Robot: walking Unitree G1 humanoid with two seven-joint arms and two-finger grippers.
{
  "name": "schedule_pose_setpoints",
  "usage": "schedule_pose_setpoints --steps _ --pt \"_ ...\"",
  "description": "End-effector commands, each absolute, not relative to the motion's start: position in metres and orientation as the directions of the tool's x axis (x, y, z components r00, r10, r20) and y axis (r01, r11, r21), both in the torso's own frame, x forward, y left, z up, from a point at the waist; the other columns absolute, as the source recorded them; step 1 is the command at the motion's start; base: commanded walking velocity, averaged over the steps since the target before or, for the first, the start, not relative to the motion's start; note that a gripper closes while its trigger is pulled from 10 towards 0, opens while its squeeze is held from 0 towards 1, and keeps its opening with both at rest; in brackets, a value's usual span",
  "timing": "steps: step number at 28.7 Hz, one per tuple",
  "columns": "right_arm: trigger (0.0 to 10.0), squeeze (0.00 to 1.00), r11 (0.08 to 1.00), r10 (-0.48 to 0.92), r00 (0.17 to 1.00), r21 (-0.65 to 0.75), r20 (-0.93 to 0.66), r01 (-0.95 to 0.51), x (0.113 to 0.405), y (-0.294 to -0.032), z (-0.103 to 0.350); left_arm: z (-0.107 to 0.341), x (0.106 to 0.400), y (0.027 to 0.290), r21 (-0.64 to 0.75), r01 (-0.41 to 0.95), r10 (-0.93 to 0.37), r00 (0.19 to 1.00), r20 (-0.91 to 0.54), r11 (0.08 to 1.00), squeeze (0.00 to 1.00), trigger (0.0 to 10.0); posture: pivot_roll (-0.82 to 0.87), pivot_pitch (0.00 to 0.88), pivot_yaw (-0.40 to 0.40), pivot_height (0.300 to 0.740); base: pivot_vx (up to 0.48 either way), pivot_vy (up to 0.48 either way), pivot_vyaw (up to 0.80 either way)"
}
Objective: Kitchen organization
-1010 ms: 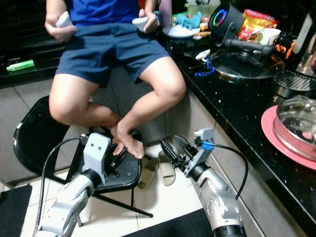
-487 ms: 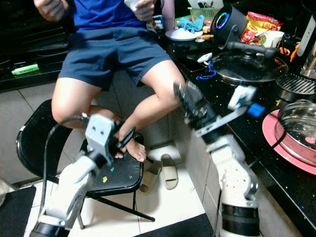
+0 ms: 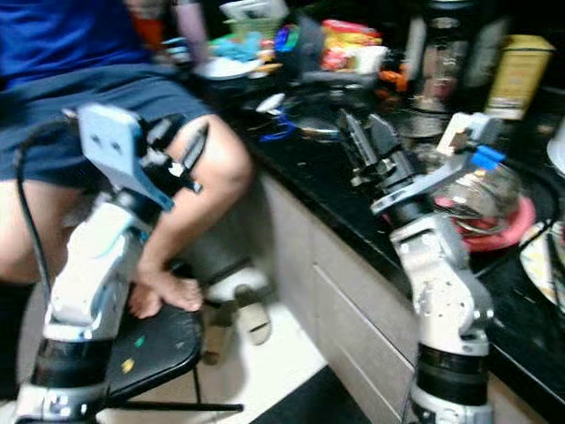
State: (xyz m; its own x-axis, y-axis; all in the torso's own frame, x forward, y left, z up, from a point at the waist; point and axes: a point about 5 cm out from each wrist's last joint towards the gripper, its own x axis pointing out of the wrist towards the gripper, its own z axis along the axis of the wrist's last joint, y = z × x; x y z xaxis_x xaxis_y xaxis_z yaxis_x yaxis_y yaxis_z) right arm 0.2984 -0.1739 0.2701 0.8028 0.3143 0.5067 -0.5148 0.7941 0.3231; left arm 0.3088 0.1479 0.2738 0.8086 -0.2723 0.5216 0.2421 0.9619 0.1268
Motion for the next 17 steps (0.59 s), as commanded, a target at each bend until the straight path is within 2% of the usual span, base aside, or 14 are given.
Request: schedule_pose_setpoints --steps 1,17 --pt "10.0 0.00 0.801 0.315 0.808 0.317 0.498 -0.508 0.300 -0.170 0.271 0.273 0.309 0.157 0.119 0.221 -0.251 0.823 0.509 0.968 0.00 10.0 -0.06 0.000 0.061 0.740 0.000 0.000 -0.79" --pt "10.0 0.00 0.831 0.269 0.817 0.307 0.509 -0.465 0.303 -0.172 0.281 0.281 0.307 0.154 0.158 0.251 -0.296 0.812 0.502 0.955 0.00 10.0 -0.05 0.000 0.056 0.740 0.000 0.000 -0.80"
